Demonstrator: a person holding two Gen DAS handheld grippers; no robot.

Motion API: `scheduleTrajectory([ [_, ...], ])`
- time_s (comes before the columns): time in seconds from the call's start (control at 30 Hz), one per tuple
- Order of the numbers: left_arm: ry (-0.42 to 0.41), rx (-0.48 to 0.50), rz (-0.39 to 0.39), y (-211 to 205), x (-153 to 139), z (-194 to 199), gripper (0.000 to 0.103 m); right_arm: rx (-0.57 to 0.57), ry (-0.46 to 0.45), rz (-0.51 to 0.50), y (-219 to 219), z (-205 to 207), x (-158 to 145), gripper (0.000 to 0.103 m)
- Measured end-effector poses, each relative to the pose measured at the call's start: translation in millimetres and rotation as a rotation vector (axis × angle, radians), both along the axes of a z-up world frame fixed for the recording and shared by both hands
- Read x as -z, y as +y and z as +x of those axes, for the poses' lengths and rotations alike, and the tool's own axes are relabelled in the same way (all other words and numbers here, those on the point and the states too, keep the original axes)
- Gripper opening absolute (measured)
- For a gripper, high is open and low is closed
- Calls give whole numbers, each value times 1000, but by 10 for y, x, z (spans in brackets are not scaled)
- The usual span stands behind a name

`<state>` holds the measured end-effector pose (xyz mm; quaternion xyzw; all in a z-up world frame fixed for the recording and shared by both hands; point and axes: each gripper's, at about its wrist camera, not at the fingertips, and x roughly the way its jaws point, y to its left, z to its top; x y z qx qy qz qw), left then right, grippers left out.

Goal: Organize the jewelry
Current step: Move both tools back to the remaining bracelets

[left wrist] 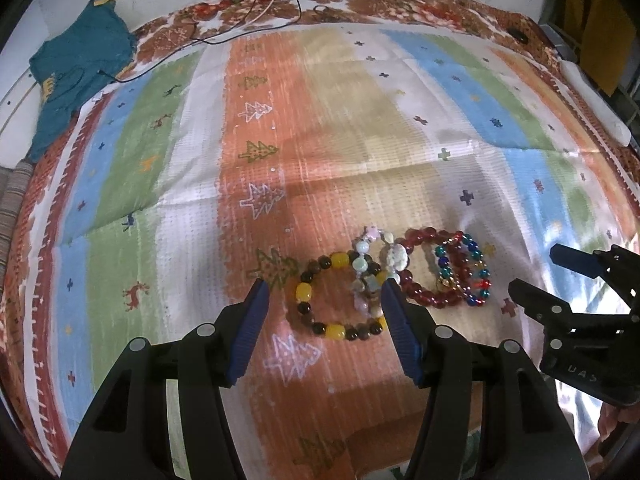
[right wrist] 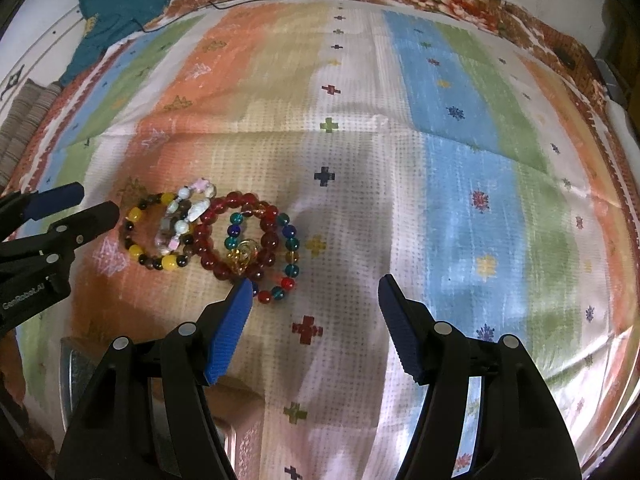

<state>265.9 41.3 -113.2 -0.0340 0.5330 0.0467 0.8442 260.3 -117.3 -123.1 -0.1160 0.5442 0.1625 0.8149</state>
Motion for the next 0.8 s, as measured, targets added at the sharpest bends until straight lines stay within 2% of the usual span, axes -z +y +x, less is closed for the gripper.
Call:
scheduleTrajectory([
  [0.4, 18, 1, 27, 26, 126, 227, 58, 5, 37, -37, 44, 147, 201, 65],
  [0.8, 59, 43, 2, -21, 349, 465, 58, 1, 60, -75, 62, 268, 368, 65],
])
